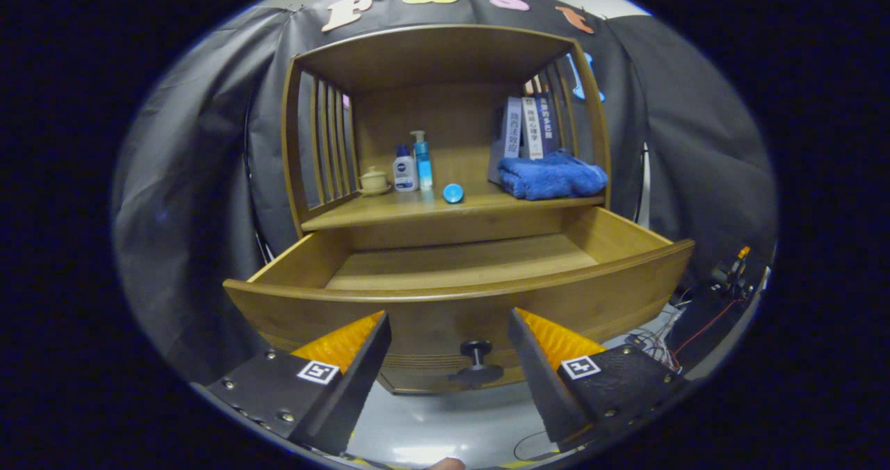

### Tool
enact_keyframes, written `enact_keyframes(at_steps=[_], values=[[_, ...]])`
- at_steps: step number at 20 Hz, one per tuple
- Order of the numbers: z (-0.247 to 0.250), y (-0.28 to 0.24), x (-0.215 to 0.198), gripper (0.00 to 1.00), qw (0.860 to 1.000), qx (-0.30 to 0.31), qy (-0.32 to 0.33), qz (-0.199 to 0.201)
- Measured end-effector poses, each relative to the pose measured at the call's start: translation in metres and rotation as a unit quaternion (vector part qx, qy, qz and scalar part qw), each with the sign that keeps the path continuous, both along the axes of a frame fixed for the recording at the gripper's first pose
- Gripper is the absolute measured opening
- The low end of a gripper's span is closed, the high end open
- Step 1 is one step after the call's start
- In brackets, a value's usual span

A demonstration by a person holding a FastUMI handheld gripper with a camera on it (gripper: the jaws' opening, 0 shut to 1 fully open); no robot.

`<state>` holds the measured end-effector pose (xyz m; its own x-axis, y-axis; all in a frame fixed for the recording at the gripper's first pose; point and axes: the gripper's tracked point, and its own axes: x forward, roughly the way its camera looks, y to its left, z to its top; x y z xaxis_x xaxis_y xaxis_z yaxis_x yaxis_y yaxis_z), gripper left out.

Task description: Pull open the drawer, take out the items inside it, and place them on the countertop above the cabinet.

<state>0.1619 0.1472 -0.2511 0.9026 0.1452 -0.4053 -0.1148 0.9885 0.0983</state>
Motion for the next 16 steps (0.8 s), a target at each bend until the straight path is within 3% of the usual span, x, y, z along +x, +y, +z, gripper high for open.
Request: enact_keyframes(at_steps=[9,16], values=[[-0.002,-0.003,0.006,1.00,1.000,0.001,-0.006,0.001],[-0.007,0.009,0.053,1.00,1.000,-0.010,-0.004,-0.002]])
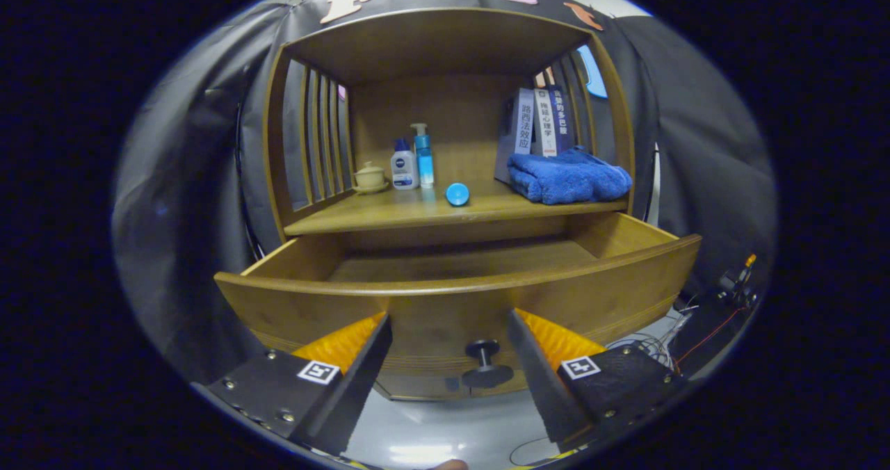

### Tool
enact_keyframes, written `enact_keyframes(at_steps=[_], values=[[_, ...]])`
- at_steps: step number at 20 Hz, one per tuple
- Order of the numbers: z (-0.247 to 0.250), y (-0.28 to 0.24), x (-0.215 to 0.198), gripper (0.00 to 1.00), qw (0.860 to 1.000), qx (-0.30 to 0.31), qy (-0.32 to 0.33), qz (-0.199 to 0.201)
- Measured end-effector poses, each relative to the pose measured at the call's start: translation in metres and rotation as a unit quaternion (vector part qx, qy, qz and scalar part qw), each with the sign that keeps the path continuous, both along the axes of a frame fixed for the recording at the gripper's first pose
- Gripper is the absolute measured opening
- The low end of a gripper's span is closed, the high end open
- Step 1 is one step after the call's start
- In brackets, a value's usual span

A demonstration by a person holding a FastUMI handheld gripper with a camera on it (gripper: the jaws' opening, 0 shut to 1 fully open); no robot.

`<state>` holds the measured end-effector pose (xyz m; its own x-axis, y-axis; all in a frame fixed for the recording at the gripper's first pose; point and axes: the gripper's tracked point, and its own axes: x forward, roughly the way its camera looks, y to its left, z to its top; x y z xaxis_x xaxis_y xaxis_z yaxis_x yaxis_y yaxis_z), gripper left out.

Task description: Pull open the drawer, take out the items inside it, and place them on the countertop above the cabinet.

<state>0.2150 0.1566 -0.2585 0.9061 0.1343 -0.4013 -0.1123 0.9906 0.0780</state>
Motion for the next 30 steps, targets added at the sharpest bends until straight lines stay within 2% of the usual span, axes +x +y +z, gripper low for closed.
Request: enact_keyframes(at_steps=[21,23,25,27,30], values=[[-0.016,0.017,0.099,1.00,0.999,0.031,0.007,0.005],[-0.028,0.019,0.108,1.00,1.000,0.012,0.022,0.009],[-0.047,0.017,0.113,1.00,0.997,-0.056,0.053,0.017],[-0.048,0.012,0.106,1.00,0.993,-0.103,0.049,0.022],[-0.049,0.016,0.111,1.00,0.996,-0.076,0.039,0.018]])
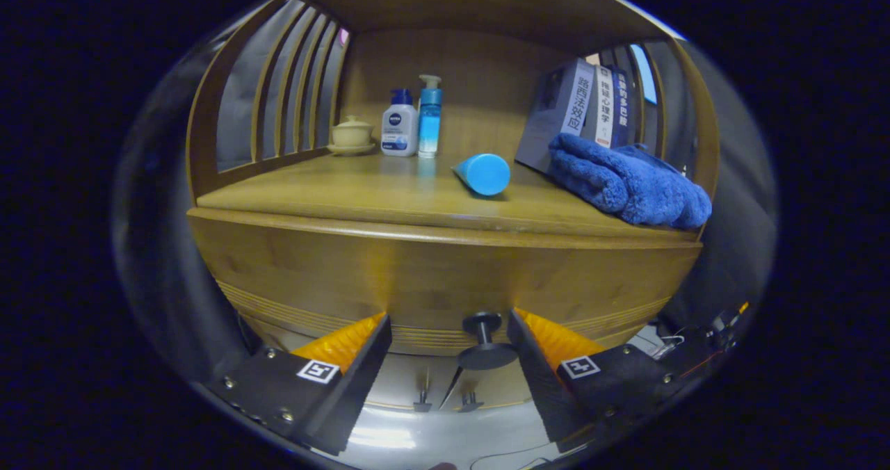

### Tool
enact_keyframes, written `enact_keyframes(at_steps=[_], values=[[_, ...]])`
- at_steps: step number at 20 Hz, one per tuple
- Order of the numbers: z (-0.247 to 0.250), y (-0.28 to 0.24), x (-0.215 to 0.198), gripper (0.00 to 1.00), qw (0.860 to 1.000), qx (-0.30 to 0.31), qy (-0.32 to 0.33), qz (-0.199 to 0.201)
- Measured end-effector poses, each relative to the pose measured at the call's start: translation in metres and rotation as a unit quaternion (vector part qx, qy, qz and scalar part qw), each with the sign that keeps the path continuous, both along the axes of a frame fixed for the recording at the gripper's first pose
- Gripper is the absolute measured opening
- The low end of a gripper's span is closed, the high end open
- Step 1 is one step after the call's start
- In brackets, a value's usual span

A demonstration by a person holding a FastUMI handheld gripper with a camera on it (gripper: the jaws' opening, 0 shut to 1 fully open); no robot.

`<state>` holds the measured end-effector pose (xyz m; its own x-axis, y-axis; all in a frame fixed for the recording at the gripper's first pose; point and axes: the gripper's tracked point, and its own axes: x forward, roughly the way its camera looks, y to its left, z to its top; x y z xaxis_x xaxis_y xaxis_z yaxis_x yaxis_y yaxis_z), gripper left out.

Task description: Pull open the drawer, take out the items inside it, and place them on the countertop above the cabinet.

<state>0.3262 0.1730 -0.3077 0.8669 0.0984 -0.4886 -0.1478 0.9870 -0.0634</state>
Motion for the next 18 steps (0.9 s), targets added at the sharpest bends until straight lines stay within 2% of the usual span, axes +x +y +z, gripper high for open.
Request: enact_keyframes(at_steps=[6,12,16,18], values=[[0.004,-0.001,-0.002,1.00,1.000,0.020,-0.010,0.000],[0.080,-0.007,0.014,1.00,0.992,0.067,-0.108,0.001],[0.151,-0.017,0.015,1.00,0.976,0.063,-0.206,0.026],[0.199,-0.031,0.006,1.00,0.959,0.060,-0.274,0.030]])
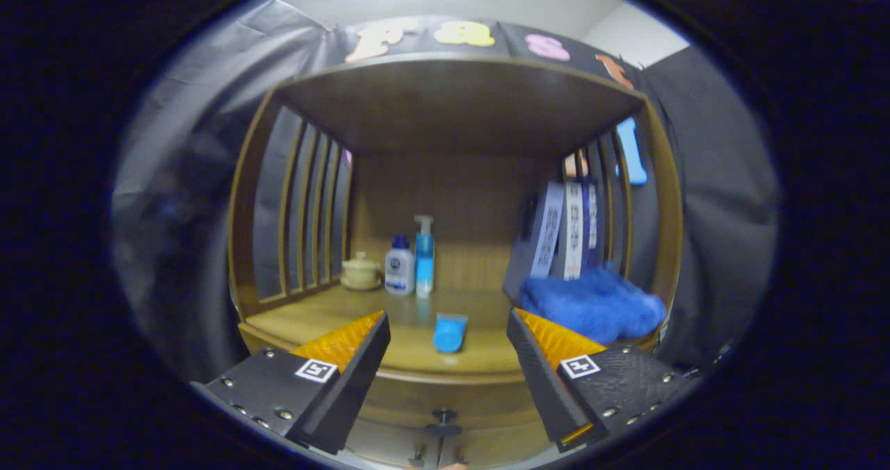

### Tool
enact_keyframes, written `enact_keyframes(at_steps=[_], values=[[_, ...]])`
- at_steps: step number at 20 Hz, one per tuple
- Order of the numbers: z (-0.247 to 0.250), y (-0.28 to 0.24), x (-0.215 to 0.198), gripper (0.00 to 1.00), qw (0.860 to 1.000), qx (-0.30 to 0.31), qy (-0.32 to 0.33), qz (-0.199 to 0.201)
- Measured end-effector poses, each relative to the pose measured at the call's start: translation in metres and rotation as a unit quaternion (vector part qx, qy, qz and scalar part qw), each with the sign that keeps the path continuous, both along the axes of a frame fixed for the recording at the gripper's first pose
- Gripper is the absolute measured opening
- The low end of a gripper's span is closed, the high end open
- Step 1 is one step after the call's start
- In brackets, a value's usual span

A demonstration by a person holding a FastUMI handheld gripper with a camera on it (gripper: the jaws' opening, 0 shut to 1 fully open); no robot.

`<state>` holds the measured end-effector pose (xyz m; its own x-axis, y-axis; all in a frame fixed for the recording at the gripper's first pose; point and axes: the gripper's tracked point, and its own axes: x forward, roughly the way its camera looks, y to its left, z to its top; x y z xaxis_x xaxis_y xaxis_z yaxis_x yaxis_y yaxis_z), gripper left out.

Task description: Pull open the drawer, take out the items inside it, and place them on the countertop above the cabinet.

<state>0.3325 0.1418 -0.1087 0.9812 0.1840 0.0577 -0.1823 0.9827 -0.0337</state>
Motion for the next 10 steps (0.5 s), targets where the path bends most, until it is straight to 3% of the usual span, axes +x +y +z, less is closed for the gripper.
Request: enact_keyframes(at_steps=[5,7,10], values=[[0.105,-0.078,-0.036,0.98,0.989,0.028,-0.139,-0.050],[0.114,-0.122,-0.053,0.97,0.986,0.010,-0.139,-0.093],[0.111,-0.173,-0.079,0.97,0.986,-0.032,-0.115,-0.120]])
